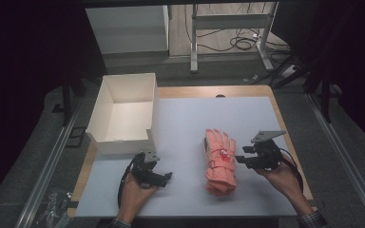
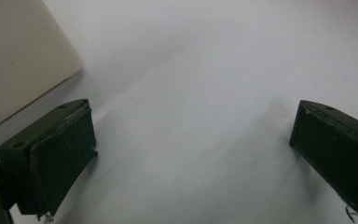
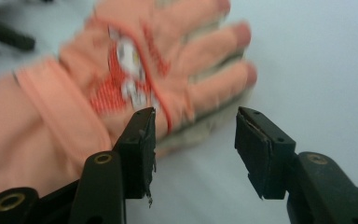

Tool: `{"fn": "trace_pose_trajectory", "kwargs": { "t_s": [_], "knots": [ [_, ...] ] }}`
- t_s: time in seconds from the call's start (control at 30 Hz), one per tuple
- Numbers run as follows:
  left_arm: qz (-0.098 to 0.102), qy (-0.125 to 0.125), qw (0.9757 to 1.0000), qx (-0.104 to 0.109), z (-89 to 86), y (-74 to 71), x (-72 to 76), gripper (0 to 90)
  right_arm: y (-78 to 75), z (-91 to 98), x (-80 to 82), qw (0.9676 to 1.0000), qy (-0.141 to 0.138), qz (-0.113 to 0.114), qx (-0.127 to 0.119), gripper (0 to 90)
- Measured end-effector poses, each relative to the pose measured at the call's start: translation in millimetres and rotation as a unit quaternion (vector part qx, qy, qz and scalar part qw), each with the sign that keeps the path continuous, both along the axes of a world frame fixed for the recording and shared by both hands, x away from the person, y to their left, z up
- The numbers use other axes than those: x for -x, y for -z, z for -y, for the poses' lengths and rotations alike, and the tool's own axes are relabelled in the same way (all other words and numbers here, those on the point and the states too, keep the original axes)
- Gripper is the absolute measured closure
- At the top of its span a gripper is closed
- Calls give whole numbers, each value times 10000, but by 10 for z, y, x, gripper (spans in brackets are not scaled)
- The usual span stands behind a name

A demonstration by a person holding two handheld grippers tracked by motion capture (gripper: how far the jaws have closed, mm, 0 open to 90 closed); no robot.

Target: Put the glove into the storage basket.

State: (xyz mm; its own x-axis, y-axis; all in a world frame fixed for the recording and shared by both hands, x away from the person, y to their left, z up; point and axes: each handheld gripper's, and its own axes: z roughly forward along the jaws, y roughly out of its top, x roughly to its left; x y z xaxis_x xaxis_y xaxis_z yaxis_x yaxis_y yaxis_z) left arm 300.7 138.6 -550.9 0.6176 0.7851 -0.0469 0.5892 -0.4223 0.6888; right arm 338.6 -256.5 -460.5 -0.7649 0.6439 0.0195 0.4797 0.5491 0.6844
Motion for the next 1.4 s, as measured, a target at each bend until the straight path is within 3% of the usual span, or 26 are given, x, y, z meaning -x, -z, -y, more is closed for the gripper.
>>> {"fn": "trace_pose_trajectory", "kwargs": {
  "t_s": [0.27, 0.5, 0.67, 1.4],
  "knots": [
    [-3, 13, 10000, -15, -2, -1, 0, 3, 370, 107, 235, 9996, -42, -197, -198, 428],
    [-4, 13, 10000, -14, -2, -1, 0, 4, 568, 2, 387, 9990, -366, -208, -152, 745],
    [-4, 13, 10000, -13, -2, -1, 0, 4, 609, -101, 377, 9985, -438, -248, -200, 788],
    [-6, 16, 10000, -17, -3, -1, -1, 4, 680, -594, 179, 9986, -408, -90, -339, 763]
  ]
}}
